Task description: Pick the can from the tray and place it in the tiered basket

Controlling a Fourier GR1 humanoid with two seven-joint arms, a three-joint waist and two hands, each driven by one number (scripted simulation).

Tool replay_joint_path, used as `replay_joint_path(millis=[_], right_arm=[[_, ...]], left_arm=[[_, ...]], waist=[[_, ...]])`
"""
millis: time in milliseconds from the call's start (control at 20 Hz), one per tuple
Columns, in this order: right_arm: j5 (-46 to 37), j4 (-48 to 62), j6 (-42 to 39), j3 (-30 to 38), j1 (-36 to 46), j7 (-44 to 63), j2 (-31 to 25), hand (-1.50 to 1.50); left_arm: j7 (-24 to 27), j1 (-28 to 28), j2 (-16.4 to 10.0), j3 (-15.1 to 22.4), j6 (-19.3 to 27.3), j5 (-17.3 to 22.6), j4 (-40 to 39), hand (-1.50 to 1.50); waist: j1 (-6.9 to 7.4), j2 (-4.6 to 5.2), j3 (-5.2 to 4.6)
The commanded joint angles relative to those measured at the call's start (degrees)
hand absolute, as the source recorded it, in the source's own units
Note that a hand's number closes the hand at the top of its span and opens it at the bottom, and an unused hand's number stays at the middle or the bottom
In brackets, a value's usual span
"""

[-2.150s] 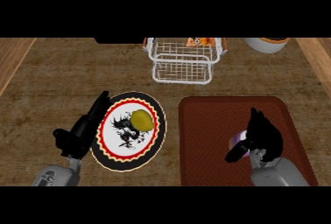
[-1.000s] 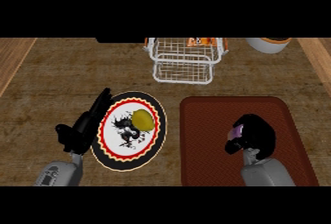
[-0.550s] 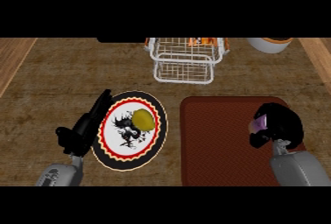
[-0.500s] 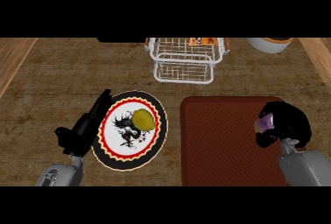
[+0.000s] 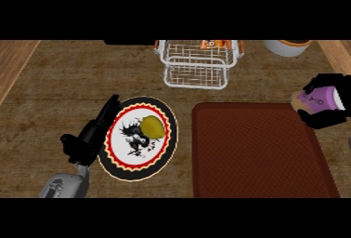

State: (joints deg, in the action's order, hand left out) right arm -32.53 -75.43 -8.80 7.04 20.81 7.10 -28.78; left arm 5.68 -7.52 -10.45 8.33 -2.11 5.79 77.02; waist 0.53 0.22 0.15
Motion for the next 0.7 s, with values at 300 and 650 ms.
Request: replay_joint_path(millis=[300, 650], right_arm=[[7.57, 0.05, -8.07, 3.17, 19.93, 4.17, -2.01, 1.5], [7.8, 8.17, -7.78, 1.3, 33.48, 11.8, 3.54, 1.5]], left_arm=[[-0.74, 0.49, 1.84, 0.39, 0.89, -1.45, 0.65, 0.0], [1.93, -0.36, 0.56, -1.91, -1.58, -1.42, -2.47, 0.0]], waist=[[0.18, -0.19, -0.19], [0.22, -0.07, -0.19]])
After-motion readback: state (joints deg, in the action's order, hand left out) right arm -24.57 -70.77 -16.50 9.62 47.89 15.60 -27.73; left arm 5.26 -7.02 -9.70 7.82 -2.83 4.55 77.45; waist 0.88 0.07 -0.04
